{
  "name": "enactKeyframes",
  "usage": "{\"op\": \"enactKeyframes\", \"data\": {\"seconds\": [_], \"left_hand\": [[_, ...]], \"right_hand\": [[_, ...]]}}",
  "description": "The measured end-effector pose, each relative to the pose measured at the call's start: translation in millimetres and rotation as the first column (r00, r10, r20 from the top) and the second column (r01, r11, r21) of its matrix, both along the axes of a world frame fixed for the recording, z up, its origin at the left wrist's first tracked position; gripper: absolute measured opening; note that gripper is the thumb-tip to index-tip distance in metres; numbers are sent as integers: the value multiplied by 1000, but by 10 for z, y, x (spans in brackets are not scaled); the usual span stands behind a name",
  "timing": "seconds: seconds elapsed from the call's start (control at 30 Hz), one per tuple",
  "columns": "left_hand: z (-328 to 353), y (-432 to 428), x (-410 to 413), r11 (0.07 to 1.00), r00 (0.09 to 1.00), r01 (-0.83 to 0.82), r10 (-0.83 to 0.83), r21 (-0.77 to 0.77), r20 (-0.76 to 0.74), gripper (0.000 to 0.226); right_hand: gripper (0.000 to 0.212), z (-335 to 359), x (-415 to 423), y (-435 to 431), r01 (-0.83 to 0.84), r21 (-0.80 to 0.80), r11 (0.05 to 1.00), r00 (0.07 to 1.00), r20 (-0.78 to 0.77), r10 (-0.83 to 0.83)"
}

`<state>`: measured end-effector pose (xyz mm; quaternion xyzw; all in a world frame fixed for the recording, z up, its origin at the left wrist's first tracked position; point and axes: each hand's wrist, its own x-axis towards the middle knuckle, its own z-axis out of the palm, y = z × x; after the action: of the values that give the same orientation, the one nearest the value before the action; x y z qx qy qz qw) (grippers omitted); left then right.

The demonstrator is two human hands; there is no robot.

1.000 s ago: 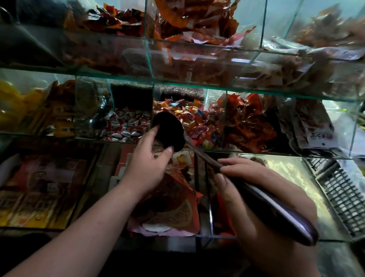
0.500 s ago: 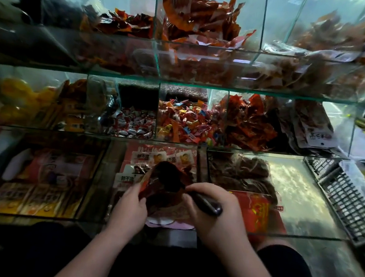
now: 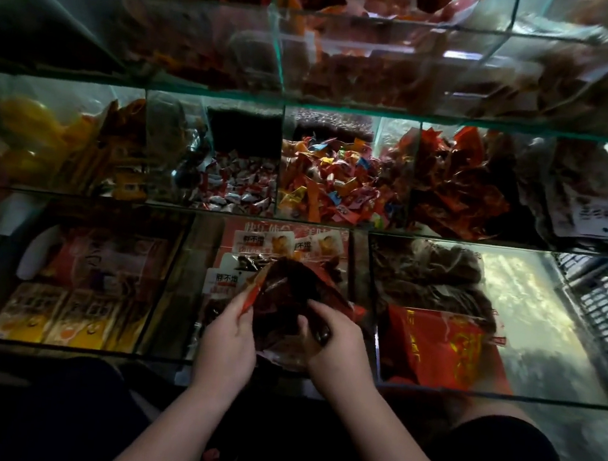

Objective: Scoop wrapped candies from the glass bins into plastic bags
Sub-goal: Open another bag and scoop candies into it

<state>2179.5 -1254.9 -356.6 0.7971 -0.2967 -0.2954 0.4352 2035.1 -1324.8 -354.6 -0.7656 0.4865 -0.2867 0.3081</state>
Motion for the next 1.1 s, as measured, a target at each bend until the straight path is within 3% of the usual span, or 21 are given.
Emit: {"op": "enactKeyframes", "data": {"seconds": [0.13, 0.23, 0.53, 0.77, 1.1], "left_hand": [[-34, 5, 37, 1000, 1000, 10, -10, -22, -2, 37], [-49, 6, 81, 1000, 1000, -5, 5, -23, -6, 38], [-21, -18, 139, 999, 998, -47, 47, 7, -53, 39], [-71, -10, 182, 994, 990, 8, 7, 107, -139, 44], [17, -27, 318, 995, 978, -41, 58, 89, -201, 41]], "right_hand": [[26, -111, 128, -121, 76, 110, 991, 996, 34, -80], [22, -188, 146, -160, 136, 84, 987, 991, -2, -137], [28, -235, 125, -73, -34, 131, 991, 999, -26, 38], [27, -249, 69, -118, 42, 124, 991, 998, 44, -48], [14, -162, 243, -141, 7, 332, 943, 992, 116, -48]]}}
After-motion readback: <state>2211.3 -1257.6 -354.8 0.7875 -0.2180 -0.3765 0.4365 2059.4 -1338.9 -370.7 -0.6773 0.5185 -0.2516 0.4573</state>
